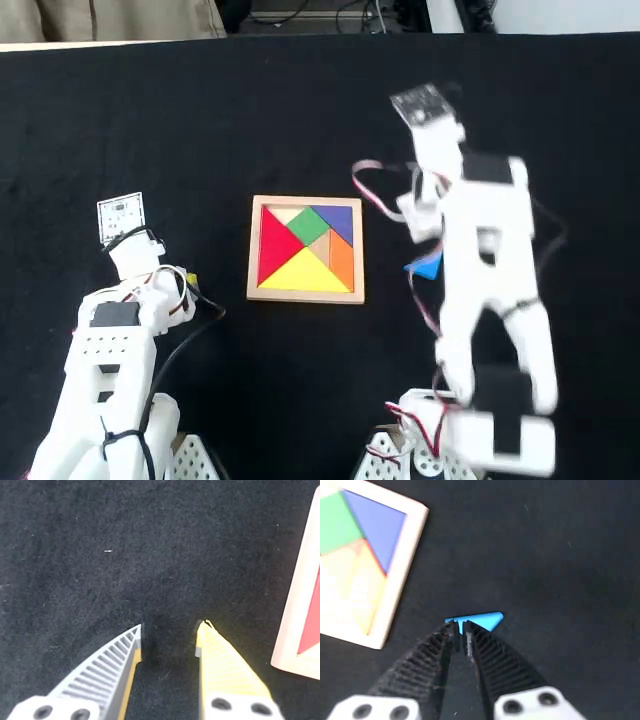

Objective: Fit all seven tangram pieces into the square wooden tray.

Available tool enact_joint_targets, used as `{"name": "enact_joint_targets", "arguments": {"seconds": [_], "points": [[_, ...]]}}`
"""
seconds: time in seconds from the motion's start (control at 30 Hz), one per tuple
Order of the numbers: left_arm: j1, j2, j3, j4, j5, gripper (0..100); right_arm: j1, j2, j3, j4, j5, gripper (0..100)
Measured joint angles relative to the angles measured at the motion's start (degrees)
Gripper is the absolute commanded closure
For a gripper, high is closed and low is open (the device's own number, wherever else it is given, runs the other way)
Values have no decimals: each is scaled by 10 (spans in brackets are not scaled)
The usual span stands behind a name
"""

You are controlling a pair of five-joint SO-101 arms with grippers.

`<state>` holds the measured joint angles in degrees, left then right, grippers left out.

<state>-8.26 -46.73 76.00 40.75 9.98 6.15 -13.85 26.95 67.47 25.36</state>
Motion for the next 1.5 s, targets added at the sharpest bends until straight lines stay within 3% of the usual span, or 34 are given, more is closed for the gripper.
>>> {"name": "enact_joint_targets", "arguments": {"seconds": [0.1,0.27,0.5,0.6,0.7,0.83,1.07,1.23,1.5], "points": [[5,0,0,0,-7,809,31,-65,91,-25,-9,987],[71,0,-6,15,-77,808,138,-120,153,-40,-105,987],[311,6,-186,169,-135,787,314,-127,205,-94,-148,987],[417,48,-285,186,-168,759,380,-127,243,-125,-149,986],[478,141,-394,192,-178,759,437,-127,282,-171,-150,986],[498,340,-564,193,-178,759,492,-127,310,-224,-177,986],[520,684,-854,193,-178,755,525,-127,315,-247,-202,986],[533,782,-960,207,-189,755,535,-96,315,-273,-215,986],[537,853,-1030,227,-208,754,535,16,277,-276,-216,986]]}}
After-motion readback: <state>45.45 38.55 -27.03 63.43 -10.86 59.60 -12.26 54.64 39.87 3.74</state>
